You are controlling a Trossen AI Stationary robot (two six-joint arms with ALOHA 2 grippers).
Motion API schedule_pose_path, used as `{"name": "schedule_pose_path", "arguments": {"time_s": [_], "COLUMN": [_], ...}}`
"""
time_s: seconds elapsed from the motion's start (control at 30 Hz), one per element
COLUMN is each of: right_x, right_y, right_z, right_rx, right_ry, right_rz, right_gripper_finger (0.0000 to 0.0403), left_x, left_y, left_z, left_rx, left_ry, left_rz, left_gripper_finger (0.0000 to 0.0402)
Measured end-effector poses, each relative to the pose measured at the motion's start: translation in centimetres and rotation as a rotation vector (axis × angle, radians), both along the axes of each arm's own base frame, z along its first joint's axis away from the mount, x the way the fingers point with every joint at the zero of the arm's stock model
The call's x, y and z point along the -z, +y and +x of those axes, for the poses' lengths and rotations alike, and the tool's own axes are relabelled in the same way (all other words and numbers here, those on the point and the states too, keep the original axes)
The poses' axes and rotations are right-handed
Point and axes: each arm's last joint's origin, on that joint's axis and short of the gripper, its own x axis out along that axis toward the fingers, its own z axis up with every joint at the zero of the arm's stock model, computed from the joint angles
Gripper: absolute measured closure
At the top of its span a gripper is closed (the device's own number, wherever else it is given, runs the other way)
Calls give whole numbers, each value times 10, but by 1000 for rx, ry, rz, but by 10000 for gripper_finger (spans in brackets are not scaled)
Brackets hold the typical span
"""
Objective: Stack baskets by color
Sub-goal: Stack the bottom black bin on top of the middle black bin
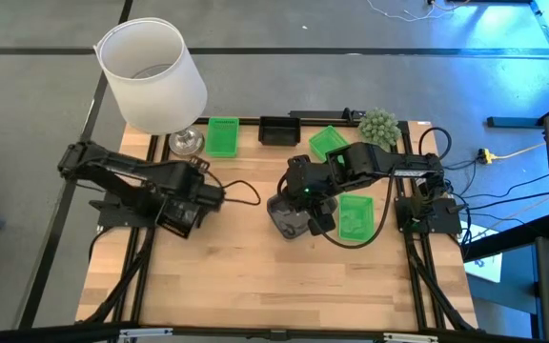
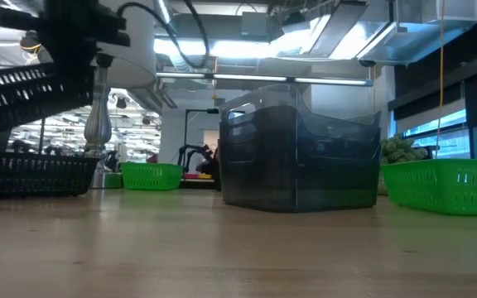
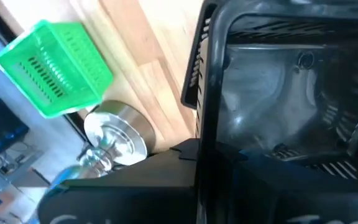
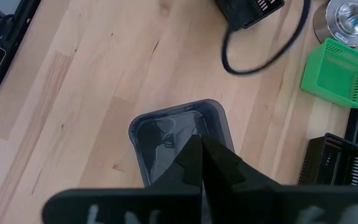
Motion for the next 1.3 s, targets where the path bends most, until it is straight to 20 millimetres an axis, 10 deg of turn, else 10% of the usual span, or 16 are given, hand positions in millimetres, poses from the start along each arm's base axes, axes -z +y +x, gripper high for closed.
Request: {"name": "schedule_pose_path", "arguments": {"time_s": [1.3], "right_x": [1], "right_y": [0], "right_z": [-2], "right_rx": [1], "right_ry": [25], "right_rz": [-4], "right_gripper_finger": [403], "left_x": [25], "left_y": [15], "left_z": [14], "left_rx": [165], "left_ry": [108], "left_rz": [-92], "left_gripper_finger": [401]}}
